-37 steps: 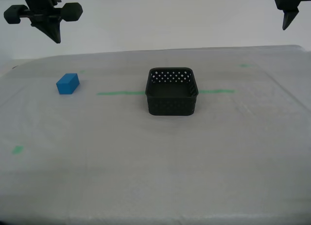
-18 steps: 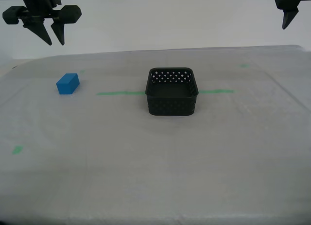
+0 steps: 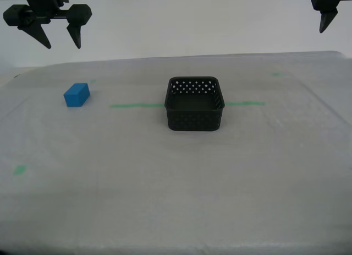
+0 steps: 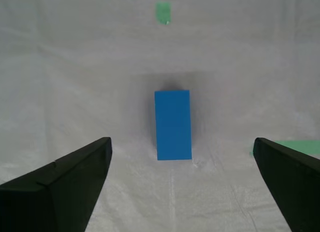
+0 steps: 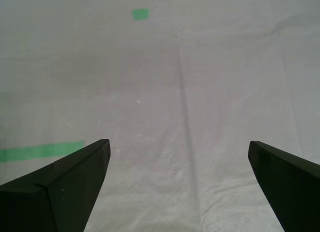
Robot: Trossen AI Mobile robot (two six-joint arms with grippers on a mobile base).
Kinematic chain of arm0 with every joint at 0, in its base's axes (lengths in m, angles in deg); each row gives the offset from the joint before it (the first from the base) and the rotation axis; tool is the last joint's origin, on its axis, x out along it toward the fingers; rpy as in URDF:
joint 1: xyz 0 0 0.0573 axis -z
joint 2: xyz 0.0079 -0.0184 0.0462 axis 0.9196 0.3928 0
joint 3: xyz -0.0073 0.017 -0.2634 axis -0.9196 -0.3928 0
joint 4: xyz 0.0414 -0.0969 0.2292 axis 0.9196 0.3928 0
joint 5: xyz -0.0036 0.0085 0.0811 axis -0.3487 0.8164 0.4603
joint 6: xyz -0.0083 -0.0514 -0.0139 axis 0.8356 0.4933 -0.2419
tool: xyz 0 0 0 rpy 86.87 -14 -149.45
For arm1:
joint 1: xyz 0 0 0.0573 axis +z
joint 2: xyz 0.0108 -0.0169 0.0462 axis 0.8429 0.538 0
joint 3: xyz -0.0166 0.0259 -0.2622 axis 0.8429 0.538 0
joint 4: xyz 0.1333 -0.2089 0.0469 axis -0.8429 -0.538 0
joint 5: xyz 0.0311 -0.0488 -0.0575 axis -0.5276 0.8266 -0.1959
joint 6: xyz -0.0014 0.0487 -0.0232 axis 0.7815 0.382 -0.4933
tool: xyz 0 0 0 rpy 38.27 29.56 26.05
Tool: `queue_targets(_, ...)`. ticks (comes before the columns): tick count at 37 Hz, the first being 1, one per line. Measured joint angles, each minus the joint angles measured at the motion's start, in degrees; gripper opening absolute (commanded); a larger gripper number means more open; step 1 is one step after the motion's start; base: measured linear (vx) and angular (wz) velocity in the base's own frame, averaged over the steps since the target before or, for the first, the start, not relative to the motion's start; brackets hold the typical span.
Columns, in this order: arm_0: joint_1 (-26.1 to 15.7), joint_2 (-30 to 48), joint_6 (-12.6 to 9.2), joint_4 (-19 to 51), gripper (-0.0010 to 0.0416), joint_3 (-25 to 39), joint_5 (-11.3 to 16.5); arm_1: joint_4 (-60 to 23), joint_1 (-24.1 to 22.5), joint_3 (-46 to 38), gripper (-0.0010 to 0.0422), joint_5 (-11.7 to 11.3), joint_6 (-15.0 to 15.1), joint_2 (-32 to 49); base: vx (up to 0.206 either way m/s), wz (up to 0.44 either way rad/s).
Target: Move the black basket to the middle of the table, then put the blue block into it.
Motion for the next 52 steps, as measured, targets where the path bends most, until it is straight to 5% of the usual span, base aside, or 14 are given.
queue_targets(4,-0.02,0.0,0.0,0.0,0.0387,0.0,0.0,0.28,0.04,0.07,0.0382,0.0,1.42,0.0,0.0,0.0)
queue_targets(14,-0.02,0.0,0.0,0.0,0.0387,0.0,0.0,0.59,0.17,0.9,0.0396,1.79,2.86,0.0,0.0,0.0)
queue_targets(27,0.0,0.0,-0.02,-0.02,0.0387,0.0,0.02,4.63,0.35,6.38,0.04,1.79,-0.44,0.0,0.0,0.0)
queue_targets(41,-0.02,0.0,0.0,-0.02,0.0387,0.0,0.0,18.34,0.55,17.62,0.0401,1.73,-3.96,0.0,0.0,0.0)
queue_targets(52,-0.02,0.0,-0.02,-0.33,0.0387,0.0,0.0,17.79,0.7,14.69,0.0401,2.01,-3.69,8.7,0.0,0.0)
